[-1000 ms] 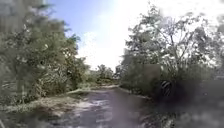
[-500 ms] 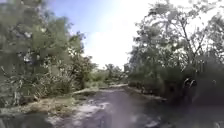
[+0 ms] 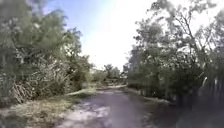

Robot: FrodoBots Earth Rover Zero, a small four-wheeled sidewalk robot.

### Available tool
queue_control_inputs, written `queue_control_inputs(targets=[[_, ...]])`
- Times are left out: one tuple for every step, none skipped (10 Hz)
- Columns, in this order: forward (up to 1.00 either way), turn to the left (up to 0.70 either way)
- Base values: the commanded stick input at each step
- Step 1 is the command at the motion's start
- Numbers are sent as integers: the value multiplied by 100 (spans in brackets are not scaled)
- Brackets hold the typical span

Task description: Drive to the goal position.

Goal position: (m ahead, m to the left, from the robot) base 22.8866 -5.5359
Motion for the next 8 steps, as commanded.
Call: queue_control_inputs(targets=[[70, 0], [70, 25], [70, 35], [70, 35], [70, 35], [70, 35], [70, 32], [70, 0]])
